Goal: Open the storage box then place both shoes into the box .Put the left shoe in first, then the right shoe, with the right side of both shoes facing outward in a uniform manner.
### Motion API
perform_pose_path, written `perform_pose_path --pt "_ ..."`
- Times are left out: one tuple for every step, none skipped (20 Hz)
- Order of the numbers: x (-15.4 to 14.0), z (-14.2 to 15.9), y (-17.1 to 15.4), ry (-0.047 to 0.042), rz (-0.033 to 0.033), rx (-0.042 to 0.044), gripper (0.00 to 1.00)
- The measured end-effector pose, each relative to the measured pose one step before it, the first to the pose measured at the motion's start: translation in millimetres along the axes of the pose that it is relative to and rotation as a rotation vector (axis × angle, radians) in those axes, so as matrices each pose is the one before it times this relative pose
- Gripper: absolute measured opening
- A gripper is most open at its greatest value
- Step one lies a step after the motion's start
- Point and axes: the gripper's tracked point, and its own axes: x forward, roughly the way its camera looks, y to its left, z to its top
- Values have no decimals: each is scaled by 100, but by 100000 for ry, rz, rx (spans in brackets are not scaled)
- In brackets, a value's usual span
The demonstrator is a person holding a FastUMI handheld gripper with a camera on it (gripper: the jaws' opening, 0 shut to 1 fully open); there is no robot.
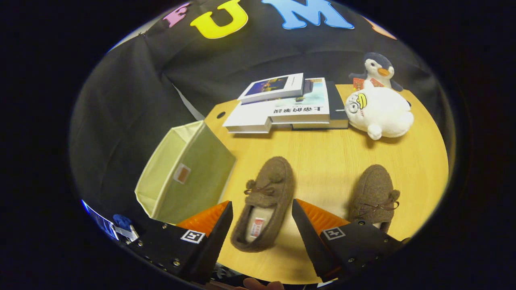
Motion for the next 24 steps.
perform_pose_path --pt "504 -487 -437 1467 -2067 -749 90" --pt "628 -446 -588 1157 -2226 -590 90" --pt "620 -428 -513 1870 -2379 -348 90" --pt "637 -372 -209 1412 -1310 124 90" --pt "478 -187 -147 1132 -1239 131 90" --pt "592 -136 -216 711 -1324 -169 90" --pt "512 10 -249 590 -1373 -316 90" --pt "431 -137 -215 692 -1359 -93 90" --pt "470 78 -120 479 -1220 5 90" --pt "472 -13 -99 -76 -878 -180 90" --pt "369 33 -180 397 -1493 -848 90" --pt "391 -10 -262 411 -1727 -869 90" --pt "360 111 -139 64 -1192 -784 90" --pt "245 51 237 133 -828 -557 89" --pt "273 45 -95 291 -1236 -856 89" --pt "92 24 -20 259 -827 -917 88" --pt "195 -169 -55 576 -1039 -332 77" --pt "258 86 467 -308 1494 315 67" --pt "-53 128 516 -685 930 244 48" --pt "-55 -49 -147 97 -1511 -821 29" --pt "-30 193 307 -698 436 -1361 17" --pt "-696 35 -346 1086 -2310 -930 10" --pt "-21 -47 265 782 -49 -434 3" --pt "96 10 49 32 379 160 3"
